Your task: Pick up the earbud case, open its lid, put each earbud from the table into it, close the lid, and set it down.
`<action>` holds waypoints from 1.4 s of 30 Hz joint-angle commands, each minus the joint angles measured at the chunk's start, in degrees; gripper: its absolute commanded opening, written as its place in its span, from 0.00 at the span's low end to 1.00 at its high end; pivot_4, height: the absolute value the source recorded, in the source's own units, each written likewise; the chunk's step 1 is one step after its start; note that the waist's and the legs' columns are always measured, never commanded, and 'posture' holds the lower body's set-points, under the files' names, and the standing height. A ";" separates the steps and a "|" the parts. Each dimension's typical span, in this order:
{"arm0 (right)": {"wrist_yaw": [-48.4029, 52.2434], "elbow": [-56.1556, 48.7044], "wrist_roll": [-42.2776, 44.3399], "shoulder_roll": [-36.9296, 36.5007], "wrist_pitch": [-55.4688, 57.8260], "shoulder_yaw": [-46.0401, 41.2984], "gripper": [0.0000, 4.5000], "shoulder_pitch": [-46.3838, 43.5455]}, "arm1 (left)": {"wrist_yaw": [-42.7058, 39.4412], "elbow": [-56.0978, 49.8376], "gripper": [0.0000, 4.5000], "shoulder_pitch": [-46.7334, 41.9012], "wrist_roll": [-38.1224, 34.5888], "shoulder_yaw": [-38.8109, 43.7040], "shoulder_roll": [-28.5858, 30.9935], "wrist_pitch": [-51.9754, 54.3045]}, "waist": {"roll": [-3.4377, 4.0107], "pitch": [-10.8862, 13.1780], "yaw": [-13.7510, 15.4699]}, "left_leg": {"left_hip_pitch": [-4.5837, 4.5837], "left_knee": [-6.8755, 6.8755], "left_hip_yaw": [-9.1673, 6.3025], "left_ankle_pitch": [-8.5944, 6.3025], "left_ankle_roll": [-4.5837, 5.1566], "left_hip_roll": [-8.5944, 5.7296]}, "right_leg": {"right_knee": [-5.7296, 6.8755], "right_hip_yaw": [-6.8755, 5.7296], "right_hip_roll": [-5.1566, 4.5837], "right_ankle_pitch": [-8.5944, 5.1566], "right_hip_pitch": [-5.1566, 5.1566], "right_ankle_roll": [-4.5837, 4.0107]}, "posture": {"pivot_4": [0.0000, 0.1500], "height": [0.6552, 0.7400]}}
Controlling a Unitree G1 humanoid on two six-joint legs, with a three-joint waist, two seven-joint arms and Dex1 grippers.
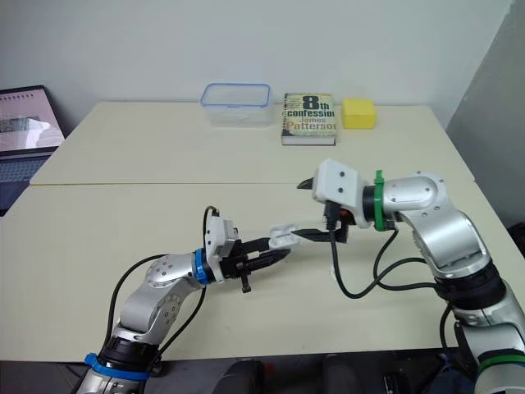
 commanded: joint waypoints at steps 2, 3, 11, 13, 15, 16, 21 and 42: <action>-1.38 -2.97 1.55 -1.40 -6.82 -7.06 1.00 5.99 | 3.63 -0.21 0.18 0.75 0.96 3.14 -0.85 -4.22 | 0.00 0.00 0.05 | 0.00 -0.01 -0.02 0.00 0.00 0.01 | 0.00 -0.02 0.01 0.00 0.00 0.00 | 1.00 1.00; -1.69 -3.17 2.50 -1.21 -8.42 -9.12 1.00 8.05 | 4.07 0.24 0.18 0.96 1.32 3.69 -0.82 -5.41 | 0.00 0.00 0.08 | 0.00 -0.01 -0.03 0.00 0.00 0.01 | 0.01 -0.04 0.01 0.00 0.00 0.00 | 1.00 1.00; 2.20 -4.38 9.34 -8.99 -9.74 -26.30 1.00 27.33 | 9.83 1.02 0.18 4.01 0.51 8.15 -3.14 -7.82 | 0.00 0.00 0.70 | 0.01 0.00 0.04 0.00 0.00 -0.02 | -0.01 0.02 -0.01 0.00 0.02 0.01 | 1.00 1.00; 3.81 -4.22 9.58 -11.51 -10.26 -30.48 1.00 32.64 | 10.04 1.13 0.18 4.12 0.51 8.57 -3.12 -8.08 | 0.00 0.00 1.11 | 0.04 0.00 0.03 0.00 0.00 -0.03 | 0.00 0.00 -0.01 -0.01 0.05 0.01 | 1.00 1.00; 5.72 -3.37 8.64 -13.83 -11.67 -34.29 1.00 38.05 | 10.18 1.71 0.18 3.77 0.33 9.08 -3.13 -8.21 | 0.00 -0.01 1.29 | 0.06 0.01 0.03 0.00 0.00 -0.02 | 0.00 0.00 0.01 -0.15 0.07 0.26 | 1.00 1.00; 6.28 -3.04 8.39 -14.58 -12.16 -35.68 1.00 40.08 | 10.20 1.91 0.18 3.58 0.26 9.24 -3.14 -8.24 | 0.01 -0.02 1.31 | 0.10 0.01 0.05 0.00 0.00 -0.02 | 0.00 0.02 0.02 -0.15 0.09 0.26 | 1.00 1.00; 8.31 -3.89 7.69 -16.35 -14.19 -39.64 1.00 48.17 | 10.22 2.01 0.18 2.68 -0.32 9.41 -3.08 -7.58 | 0.00 -0.03 1.29 | 0.15 0.02 0.11 0.00 0.00 -0.01 | 0.00 0.08 0.03 -0.16 0.14 0.28 | 1.00 1.00; -2.91 -17.70 11.10 -12.84 0.29 -39.20 1.00 58.10 | 9.19 2.21 0.18 2.76 0.37 9.12 -1.36 -7.56 | -0.05 -0.06 1.38 | 0.12 0.02 0.13 0.00 -0.01 -0.02 | -0.04 0.10 0.02 -0.17 0.15 0.30 | 1.00 1.00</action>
